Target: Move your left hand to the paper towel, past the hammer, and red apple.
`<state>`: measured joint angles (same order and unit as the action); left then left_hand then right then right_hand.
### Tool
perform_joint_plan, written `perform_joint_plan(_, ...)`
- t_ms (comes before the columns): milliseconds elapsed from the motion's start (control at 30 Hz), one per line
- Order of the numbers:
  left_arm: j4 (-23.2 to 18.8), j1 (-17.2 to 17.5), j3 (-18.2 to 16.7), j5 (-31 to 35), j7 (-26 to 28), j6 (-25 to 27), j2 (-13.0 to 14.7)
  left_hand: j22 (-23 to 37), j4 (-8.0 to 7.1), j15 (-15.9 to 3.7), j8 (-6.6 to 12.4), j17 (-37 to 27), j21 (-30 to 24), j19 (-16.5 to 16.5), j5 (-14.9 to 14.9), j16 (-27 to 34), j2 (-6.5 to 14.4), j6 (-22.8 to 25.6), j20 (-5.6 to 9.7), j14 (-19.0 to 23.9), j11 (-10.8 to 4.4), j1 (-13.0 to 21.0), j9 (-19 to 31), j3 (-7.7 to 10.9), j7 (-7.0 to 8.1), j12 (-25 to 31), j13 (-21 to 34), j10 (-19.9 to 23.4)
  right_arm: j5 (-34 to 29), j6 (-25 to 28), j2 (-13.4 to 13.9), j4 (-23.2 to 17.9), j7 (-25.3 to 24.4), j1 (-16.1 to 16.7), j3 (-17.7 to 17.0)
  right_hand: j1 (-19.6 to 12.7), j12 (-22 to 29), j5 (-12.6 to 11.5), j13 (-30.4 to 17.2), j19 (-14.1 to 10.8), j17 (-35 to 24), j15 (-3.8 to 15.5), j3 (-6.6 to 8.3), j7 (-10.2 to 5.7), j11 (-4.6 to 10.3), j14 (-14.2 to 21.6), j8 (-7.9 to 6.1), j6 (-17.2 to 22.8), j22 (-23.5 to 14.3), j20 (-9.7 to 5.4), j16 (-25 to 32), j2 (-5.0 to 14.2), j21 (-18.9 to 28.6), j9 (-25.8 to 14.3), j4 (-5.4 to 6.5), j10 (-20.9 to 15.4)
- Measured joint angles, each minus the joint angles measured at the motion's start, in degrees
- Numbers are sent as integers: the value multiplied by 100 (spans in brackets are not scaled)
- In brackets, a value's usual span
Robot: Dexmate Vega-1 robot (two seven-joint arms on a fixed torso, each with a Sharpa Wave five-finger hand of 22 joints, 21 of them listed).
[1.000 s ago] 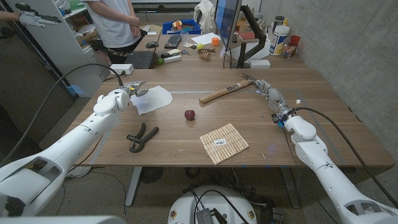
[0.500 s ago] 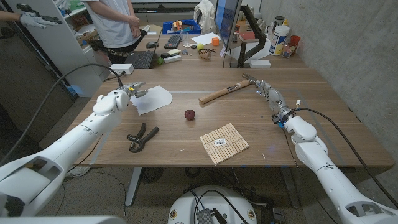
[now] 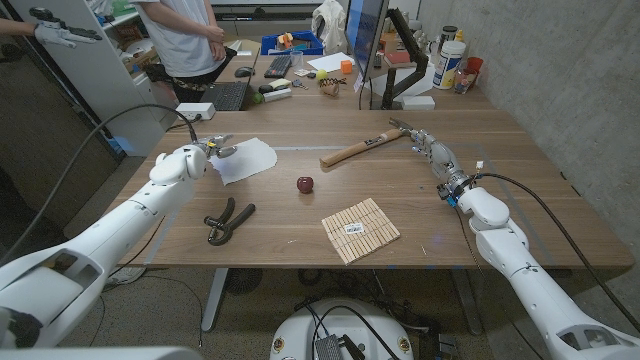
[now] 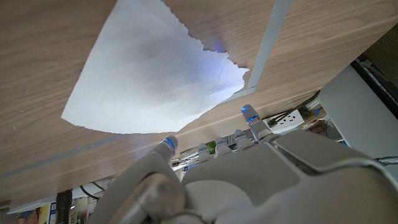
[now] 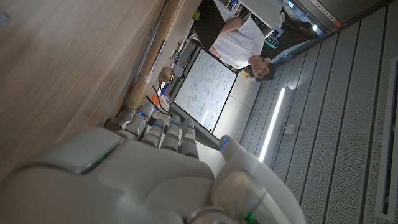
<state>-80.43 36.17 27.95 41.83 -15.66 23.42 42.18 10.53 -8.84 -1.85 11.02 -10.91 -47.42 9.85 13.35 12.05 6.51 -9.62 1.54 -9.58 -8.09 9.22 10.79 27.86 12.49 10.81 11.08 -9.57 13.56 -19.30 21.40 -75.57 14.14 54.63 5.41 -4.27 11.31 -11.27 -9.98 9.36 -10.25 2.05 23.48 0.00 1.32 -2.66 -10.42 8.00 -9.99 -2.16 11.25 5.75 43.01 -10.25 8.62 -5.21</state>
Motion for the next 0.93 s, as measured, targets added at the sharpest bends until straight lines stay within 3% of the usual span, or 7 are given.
perform_joint_plan(933,349,-256,244,104,-149,-73,-116,0,-24,0,23,-1,41,0,0,0,0,0,0,0,0,0,0,-22,0,0,-1,0,-33,8,99,-77,-33,94,-51,0,0,0,0,-21,0,0,-6,11,-11,0,0,10,0,22,0,0,-43,0,7,-11)
